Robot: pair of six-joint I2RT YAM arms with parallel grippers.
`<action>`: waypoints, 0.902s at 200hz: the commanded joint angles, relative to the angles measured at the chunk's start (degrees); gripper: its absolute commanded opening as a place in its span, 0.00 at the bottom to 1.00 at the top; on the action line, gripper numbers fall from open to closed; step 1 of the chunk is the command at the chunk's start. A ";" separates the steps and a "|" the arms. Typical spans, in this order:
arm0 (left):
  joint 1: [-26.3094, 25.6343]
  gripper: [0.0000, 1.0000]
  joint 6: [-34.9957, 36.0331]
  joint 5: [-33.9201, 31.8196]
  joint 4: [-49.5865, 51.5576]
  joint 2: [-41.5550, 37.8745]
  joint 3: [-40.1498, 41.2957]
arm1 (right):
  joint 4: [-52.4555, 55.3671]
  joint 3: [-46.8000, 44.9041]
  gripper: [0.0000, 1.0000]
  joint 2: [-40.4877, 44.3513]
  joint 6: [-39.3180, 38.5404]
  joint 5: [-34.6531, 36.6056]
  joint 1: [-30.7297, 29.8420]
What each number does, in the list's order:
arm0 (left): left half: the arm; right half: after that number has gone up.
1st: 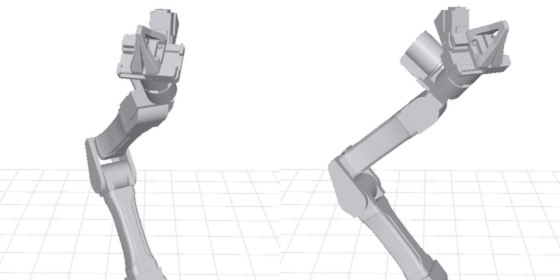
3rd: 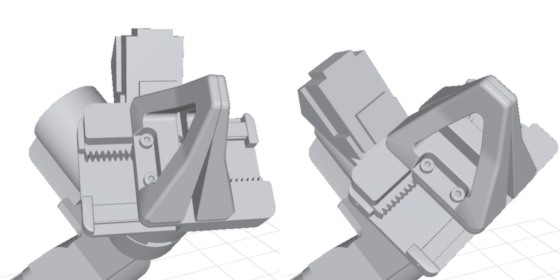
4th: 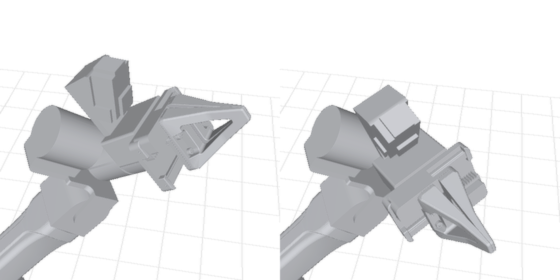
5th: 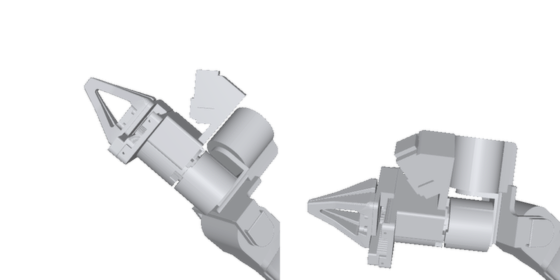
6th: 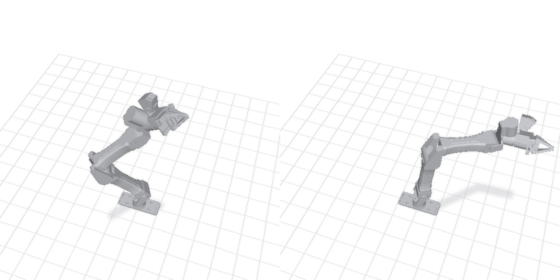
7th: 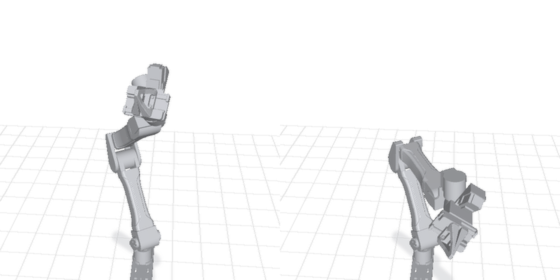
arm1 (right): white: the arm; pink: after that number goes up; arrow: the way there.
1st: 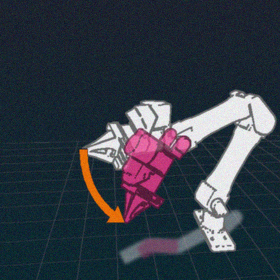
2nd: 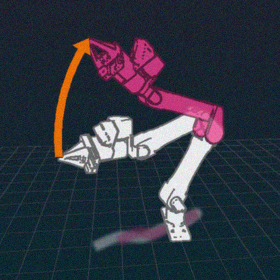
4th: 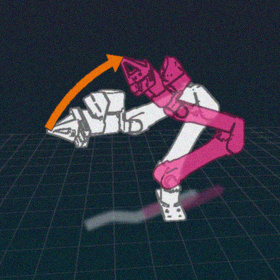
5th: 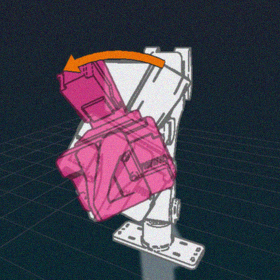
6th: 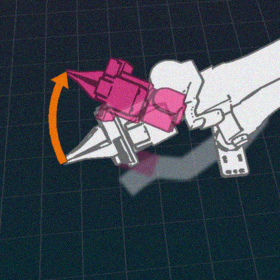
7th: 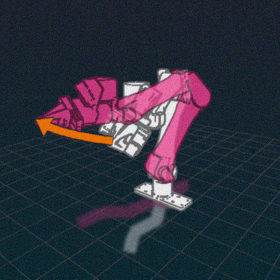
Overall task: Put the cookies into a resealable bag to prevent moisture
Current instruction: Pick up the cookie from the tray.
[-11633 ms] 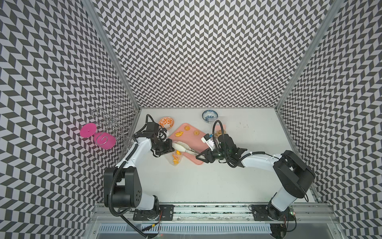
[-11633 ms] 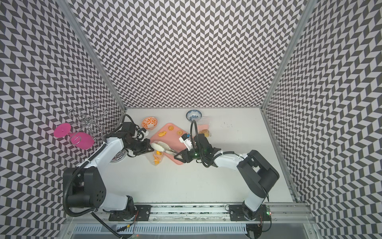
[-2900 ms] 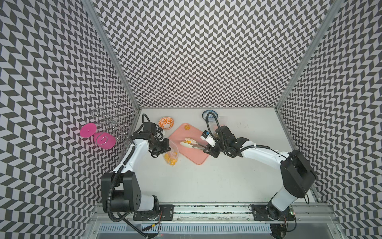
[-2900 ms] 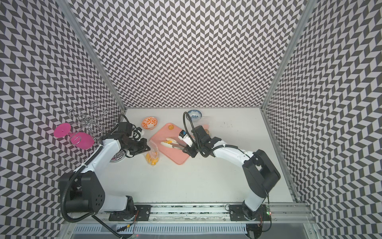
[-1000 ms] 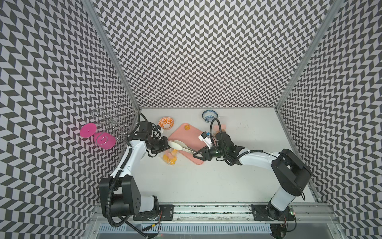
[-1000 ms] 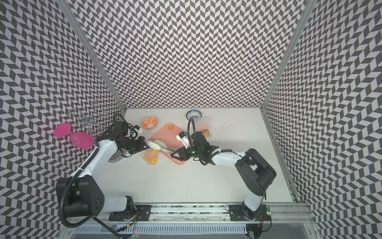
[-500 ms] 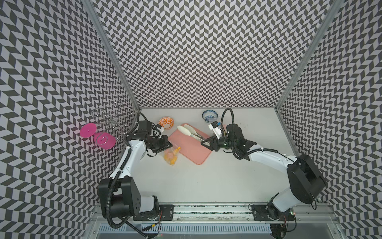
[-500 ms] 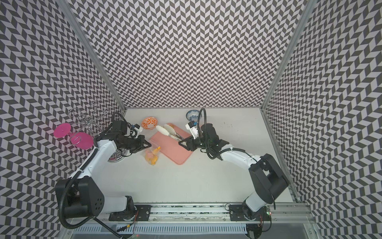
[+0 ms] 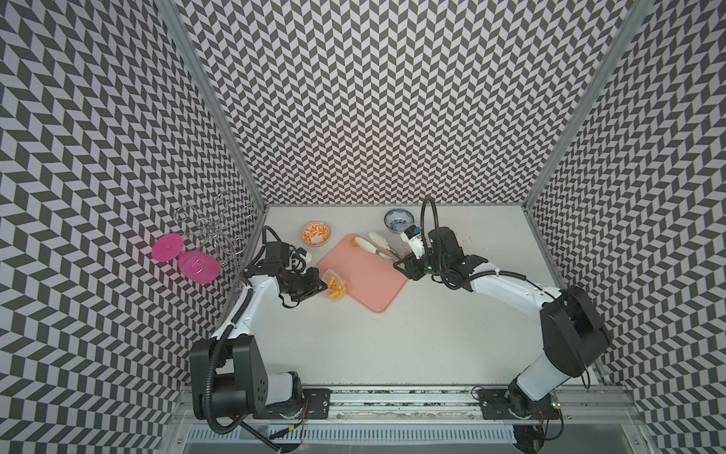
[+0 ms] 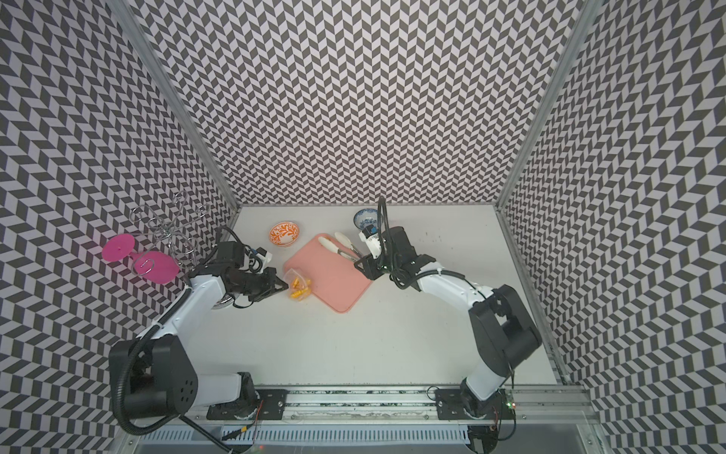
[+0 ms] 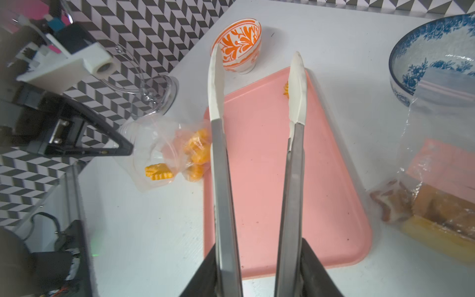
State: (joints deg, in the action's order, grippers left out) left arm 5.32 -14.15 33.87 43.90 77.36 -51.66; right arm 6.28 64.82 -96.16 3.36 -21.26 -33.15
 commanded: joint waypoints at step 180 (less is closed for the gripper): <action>2.49 0.00 0.55 -5.22 -4.25 1.45 0.10 | 11.06 29.38 0.40 -28.42 -13.46 20.91 -6.29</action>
State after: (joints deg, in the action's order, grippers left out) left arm 7.53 -14.20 28.16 40.25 78.76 -51.22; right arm 17.58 90.89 -122.39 -8.23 -3.49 -38.63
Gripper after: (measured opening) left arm 0.047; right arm 0.406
